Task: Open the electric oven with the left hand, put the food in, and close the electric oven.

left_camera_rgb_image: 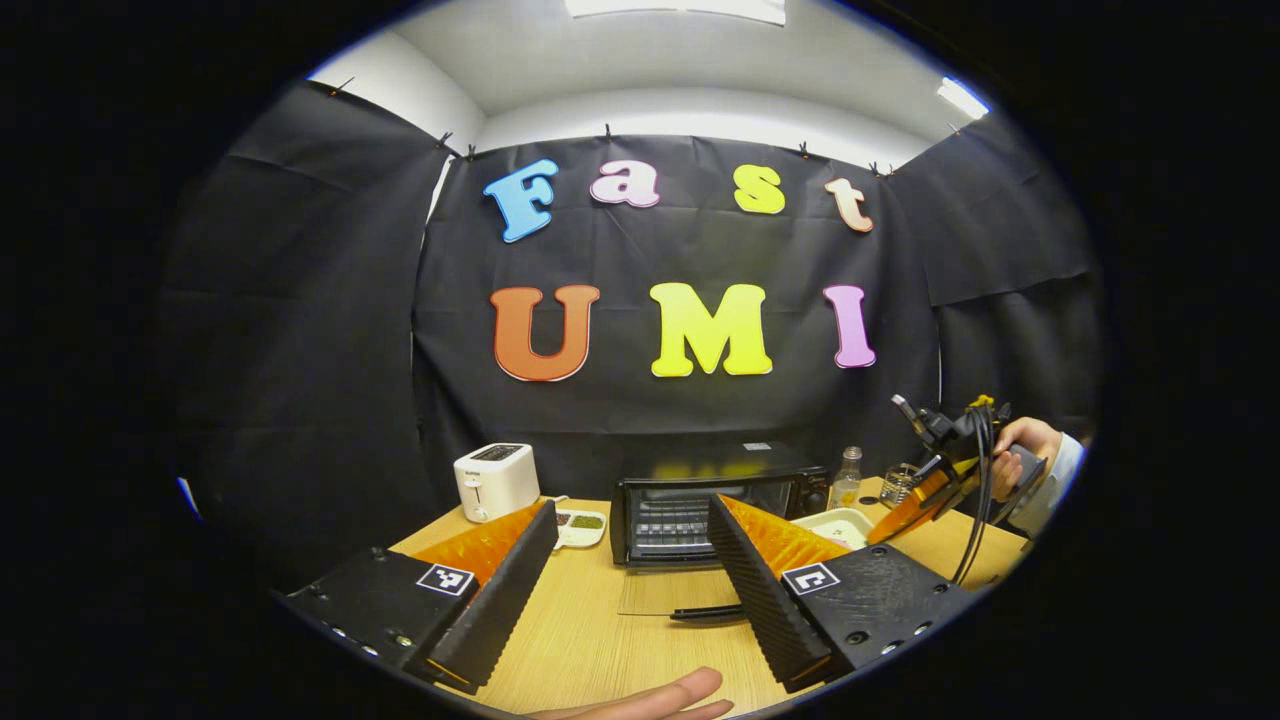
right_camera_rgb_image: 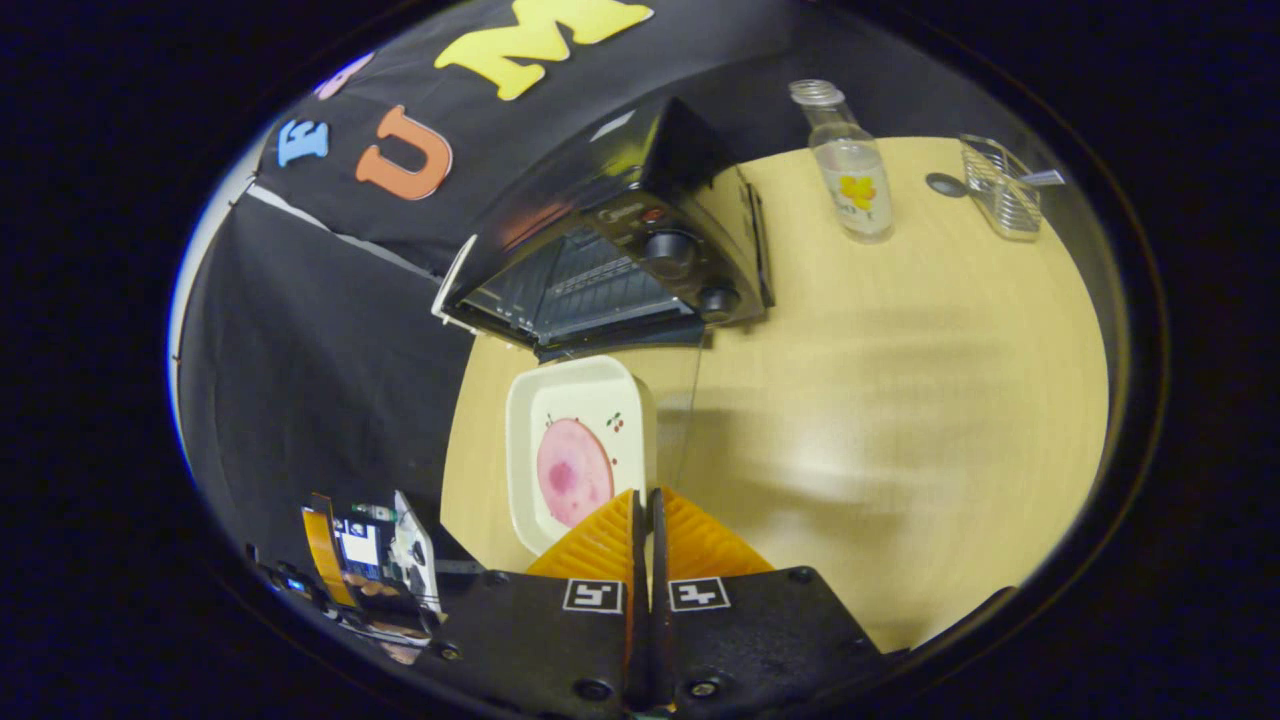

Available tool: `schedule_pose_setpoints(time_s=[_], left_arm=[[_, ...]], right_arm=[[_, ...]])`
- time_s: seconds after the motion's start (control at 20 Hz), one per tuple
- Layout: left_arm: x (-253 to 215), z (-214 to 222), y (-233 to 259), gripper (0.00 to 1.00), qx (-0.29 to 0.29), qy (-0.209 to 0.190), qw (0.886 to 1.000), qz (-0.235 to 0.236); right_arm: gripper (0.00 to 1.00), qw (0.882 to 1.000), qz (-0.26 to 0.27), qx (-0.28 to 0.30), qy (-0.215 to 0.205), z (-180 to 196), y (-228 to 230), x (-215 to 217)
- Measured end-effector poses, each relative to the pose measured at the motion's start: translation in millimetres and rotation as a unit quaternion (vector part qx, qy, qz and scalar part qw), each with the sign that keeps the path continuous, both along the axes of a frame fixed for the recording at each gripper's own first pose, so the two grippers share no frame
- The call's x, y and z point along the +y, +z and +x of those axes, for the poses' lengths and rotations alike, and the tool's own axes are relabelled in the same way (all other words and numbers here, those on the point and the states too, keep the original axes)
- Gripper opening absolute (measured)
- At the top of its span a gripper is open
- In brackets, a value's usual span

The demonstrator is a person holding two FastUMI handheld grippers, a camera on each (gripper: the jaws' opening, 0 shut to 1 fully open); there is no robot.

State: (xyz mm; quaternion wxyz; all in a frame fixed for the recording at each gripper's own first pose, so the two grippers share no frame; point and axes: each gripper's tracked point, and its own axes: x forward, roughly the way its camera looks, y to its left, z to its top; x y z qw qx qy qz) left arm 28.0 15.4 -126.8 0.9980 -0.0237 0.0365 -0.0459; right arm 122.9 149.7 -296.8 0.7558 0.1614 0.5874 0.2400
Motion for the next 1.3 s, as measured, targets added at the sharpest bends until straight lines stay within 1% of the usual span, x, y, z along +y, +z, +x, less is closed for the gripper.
schedule_pose_setpoints(time_s=[0.1,0.15,0.2,0.25,0.35,0.4,0.55,0.6,0.65,0.7,0.75,0.8,0.9,0.95,1.0,1.05,1.1,1.15,1.2,1.3], left_arm=[[5,2,-5,0.96,0.001,0.001,1.000,0.004],[7,1,-6,0.96,0.000,0.002,1.000,0.005],[8,1,-7,0.96,0.001,0.002,1.000,0.005],[9,2,-10,0.96,0.002,0.001,1.000,0.003],[11,3,-16,0.96,0.005,-0.002,1.000,-0.003],[12,4,-20,0.96,0.008,-0.001,1.000,-0.005],[21,8,-31,0.96,0.016,0.005,1.000,-0.005],[24,10,-35,0.96,0.018,0.009,1.000,-0.003],[26,12,-39,0.96,0.019,0.011,1.000,-0.001],[28,13,-43,0.96,0.020,0.013,1.000,0.001],[28,14,-46,0.96,0.022,0.013,1.000,0.002],[27,15,-50,0.96,0.024,0.011,1.000,0.003],[27,20,-59,0.96,0.029,0.011,1.000,0.002],[27,21,-63,0.96,0.031,0.011,0.999,0.001],[26,24,-67,0.96,0.035,0.012,0.999,0.001],[27,27,-71,0.96,0.040,0.014,0.999,0.003],[28,30,-76,0.96,0.047,0.017,0.999,0.008],[30,31,-79,0.96,0.051,0.022,0.998,0.014],[30,31,-78,0.96,0.049,0.024,0.998,0.018],[25,33,-75,0.96,0.041,0.015,0.999,0.019]], right_arm=[[0.04,1.000,0.008,0.011,-0.006,1,-4,25],[0.01,1.000,0.011,0.011,-0.009,4,-9,39],[0.00,1.000,0.012,0.009,-0.016,10,-13,49],[0.04,0.999,0.012,0.006,-0.029,16,-17,59],[0.04,0.998,0.017,0.000,-0.061,28,-23,80],[0.01,0.997,0.021,0.000,-0.076,34,-26,91],[0.07,0.991,0.023,0.000,-0.129,48,-41,118],[0.04,0.989,0.024,-0.002,-0.149,54,-46,125],[0.04,0.985,0.028,-0.003,-0.171,60,-50,132],[0.01,0.980,0.036,-0.007,-0.194,68,-51,136],[0.01,0.974,0.049,-0.014,-0.219,75,-53,142],[0.04,0.966,0.065,-0.023,-0.250,85,-55,145],[0.04,0.950,0.081,-0.047,-0.298,101,-62,147],[0.04,0.942,0.085,-0.063,-0.317,110,-65,145],[0.00,0.934,0.088,-0.086,-0.337,121,-65,144],[0.04,0.926,0.091,-0.105,-0.351,132,-67,143],[0.00,0.920,0.093,-0.120,-0.361,141,-69,143],[0.04,0.916,0.096,-0.130,-0.366,149,-71,144],[0.04,0.913,0.103,-0.141,-0.369,156,-69,147],[0.04,0.905,0.114,-0.160,-0.379,166,-69,148]])
